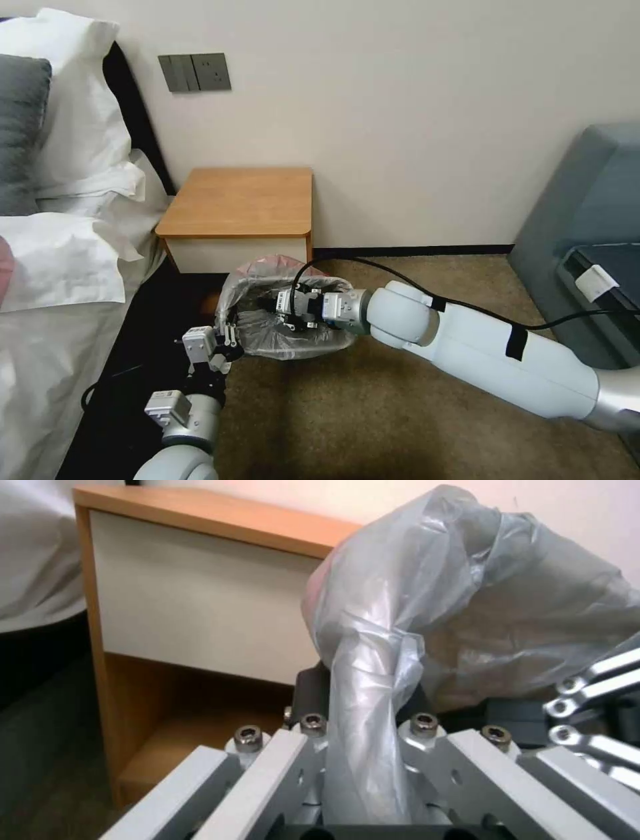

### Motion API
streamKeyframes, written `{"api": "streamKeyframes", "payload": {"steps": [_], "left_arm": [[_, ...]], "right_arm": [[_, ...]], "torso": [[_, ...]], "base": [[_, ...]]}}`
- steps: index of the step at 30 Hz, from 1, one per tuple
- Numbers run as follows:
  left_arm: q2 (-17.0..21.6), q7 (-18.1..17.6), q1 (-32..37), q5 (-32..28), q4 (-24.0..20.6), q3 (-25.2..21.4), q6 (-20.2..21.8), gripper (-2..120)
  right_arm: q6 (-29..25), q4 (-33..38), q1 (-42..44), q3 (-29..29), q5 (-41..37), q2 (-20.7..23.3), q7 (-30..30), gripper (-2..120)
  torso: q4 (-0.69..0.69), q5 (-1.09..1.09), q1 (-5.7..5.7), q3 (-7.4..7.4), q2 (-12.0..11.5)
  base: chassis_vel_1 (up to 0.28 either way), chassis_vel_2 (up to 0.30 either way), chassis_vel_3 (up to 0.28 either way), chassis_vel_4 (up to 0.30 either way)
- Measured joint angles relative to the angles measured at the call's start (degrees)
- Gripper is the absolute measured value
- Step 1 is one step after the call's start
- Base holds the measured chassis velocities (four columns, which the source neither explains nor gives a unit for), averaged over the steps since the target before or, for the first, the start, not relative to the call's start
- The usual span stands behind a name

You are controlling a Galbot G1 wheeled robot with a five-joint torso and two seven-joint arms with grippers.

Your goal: Pick up the garbage bag from the table and place it over the trash can.

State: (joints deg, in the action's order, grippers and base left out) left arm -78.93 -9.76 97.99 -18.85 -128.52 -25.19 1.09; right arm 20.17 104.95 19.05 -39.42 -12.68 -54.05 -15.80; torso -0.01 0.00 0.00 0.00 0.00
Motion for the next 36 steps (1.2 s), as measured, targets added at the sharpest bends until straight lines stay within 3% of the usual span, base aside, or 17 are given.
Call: {"api": "streamKeyframes", "payload": {"steps": [11,17,36], "left_arm": [[-1.36,2.18,-0.24,4.59,0.92,0.63,-2.04,7],[-2.9,4.03,-0.63,9.22,2.28,0.55,-4.31,7],[-4.96,4.04,0.14,9.11,1.68,2.05,-4.24,7]], "right_arm": [[0.97,-4.61,-1.53,-2.38,2.46,-1.35,-0.37,0],[4.77,-7.08,-3.14,-4.15,2.38,-3.5,1.37,0],[6.7,-9.36,-3.62,-6.86,6.26,-5.51,3.33,0]], "torso": [[0.0,0.0,0.0,0.0,0.0],[0.01,0.0,0.0,0.0,0.0],[0.01,0.0,0.0,0.0,0.0]], "base": [[0.0,0.0,0.0,0.0],[0.0,0.0,0.0,0.0],[0.0,0.0,0.0,0.0]]}}
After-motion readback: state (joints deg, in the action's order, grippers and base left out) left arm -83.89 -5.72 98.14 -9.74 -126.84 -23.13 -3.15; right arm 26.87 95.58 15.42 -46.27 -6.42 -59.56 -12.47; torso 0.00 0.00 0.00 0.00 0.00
